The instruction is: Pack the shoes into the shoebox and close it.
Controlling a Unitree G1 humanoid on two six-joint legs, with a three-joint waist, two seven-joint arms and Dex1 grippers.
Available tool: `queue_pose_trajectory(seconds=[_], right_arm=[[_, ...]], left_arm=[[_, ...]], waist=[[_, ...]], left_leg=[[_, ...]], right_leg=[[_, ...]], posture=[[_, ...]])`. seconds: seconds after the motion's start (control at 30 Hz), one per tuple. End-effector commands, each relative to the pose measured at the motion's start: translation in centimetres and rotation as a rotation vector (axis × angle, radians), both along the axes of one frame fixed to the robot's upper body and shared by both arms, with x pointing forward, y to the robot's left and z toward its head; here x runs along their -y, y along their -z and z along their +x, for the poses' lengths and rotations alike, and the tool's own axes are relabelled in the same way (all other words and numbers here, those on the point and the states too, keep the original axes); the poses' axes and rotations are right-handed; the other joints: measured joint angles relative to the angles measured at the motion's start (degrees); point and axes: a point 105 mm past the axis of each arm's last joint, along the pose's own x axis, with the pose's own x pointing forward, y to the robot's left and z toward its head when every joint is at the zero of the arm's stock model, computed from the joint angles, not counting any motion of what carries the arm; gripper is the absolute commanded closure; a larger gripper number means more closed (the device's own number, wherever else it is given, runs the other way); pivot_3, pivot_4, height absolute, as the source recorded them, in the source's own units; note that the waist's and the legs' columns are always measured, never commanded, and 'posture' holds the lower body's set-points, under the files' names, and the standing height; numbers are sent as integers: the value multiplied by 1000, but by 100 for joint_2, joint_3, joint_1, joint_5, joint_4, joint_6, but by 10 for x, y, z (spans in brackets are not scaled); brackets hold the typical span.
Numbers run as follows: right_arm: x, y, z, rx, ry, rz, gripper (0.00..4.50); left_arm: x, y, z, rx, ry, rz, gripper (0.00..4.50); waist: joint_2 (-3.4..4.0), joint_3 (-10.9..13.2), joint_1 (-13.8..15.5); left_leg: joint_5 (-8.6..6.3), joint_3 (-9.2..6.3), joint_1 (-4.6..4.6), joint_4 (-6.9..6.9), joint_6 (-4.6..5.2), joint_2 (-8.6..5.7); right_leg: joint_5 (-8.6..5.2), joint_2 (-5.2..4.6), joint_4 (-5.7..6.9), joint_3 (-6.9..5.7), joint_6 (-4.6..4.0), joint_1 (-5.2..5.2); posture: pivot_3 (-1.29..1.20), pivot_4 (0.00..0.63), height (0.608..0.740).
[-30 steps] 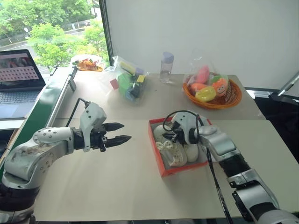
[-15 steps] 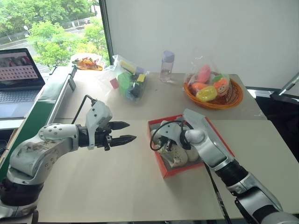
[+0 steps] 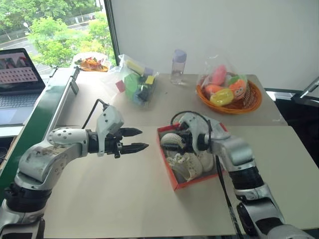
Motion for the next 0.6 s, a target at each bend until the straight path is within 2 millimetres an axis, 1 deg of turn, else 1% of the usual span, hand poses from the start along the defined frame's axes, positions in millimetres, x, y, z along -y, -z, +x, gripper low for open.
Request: queue_pose_trajectory(seconds=[0.03, 0.1, 0.13, 0.2, 0.23, 0.27, 0.37, 0.43, 0.5, 0.53, 0.57, 0.6], right_arm=[[13, -42, -7, 35, 16, 127, 121], [20, -57, -14, 66, 19, 170, 121], [26, -60, -18, 62, 25, 185, 121], [49, -61, -30, 82, 46, 130, 121], [56, -61, -35, 88, 55, 101, 121], [73, -61, -44, 99, 79, 46, 121], [102, -67, -68, 120, 116, -63, 121], [112, -74, -81, 131, 141, -106, 623], [125, -76, -93, 127, 192, -139, 1181], [130, -75, -98, 117, 213, -145, 1541], [136, -70, -105, 96, 239, -150, 1872], [142, -62, -110, 68, 268, -161, 2309]], left_arm=[[4, -7, 0, 46, 45, 11, 1586], [5, -7, 1, 47, 57, 14, 1586], [7, -7, 2, 48, 64, 15, 1586], [12, -7, 3, 44, 96, 15, 1586], [14, -7, 3, 43, 108, 16, 1586], [18, -7, 2, 35, 141, 15, 1586], [26, -5, 2, 25, 216, 20, 1586], [31, -4, 6, 28, 252, 30, 1586], [36, -4, 14, 40, 280, 45, 1586], [37, -4, 17, 44, 290, 52, 1586], [39, -4, 19, 47, 304, 60, 1586], [40, -3, 21, 46, 317, 64, 1586]], waist=[[0, 0, 13], [1, 1, 29], [1, 1, 26], [5, 3, 52], [6, 4, 75], [6, 4, 80], [11, 8, 114], [18, 11, 113], [20, 12, 73], [18, 11, 63], [18, 10, 62], [17, 10, 66]], left_leg=[[0, 0, 0, -1, 0, 0], [0, -1, -3, -2, 0, -1], [0, 0, -5, -2, 0, -2], [0, 0, -16, 1, 0, -3], [0, -2, -26, 7, 0, -4], [0, -3, -35, 10, 1, -7], [-1, 4, -54, 18, 3, -7], [-1, 11, -65, 22, 3, -5], [0, 20, -65, 27, 4, -4], [0, 21, -65, 29, 4, 5], [0, 21, -64, 32, 4, 10], [0, 21, -62, 32, 4, 12]], right_leg=[[-1, 1, -1, 0, 1, 0], [-1, 3, -3, -1, 0, 0], [0, 2, -3, 0, -1, -3], [1, 1, -3, 0, -2, -9], [1, 0, -2, -3, -1, -16], [2, -2, -3, -5, 1, -19], [2, -5, 0, -3, 3, -40], [3, 0, 7, 1, 2, -54], [1, 12, 10, 10, 6, -57], [-2, 25, 4, 11, 18, -53], [-1, 32, 3, 11, 17, -51], [-1, 34, 3, 11, 16, -50]], posture=[[0, 150, 740], [0, 150, 740], [0, 150, 740], [0, 150, 740], [0, 150, 740], [0, 150, 740], [0, 150, 740], [0, 150, 740], [0, 150, 740], [0, 150, 740], [0, 150, 740], [0, 150, 740]])
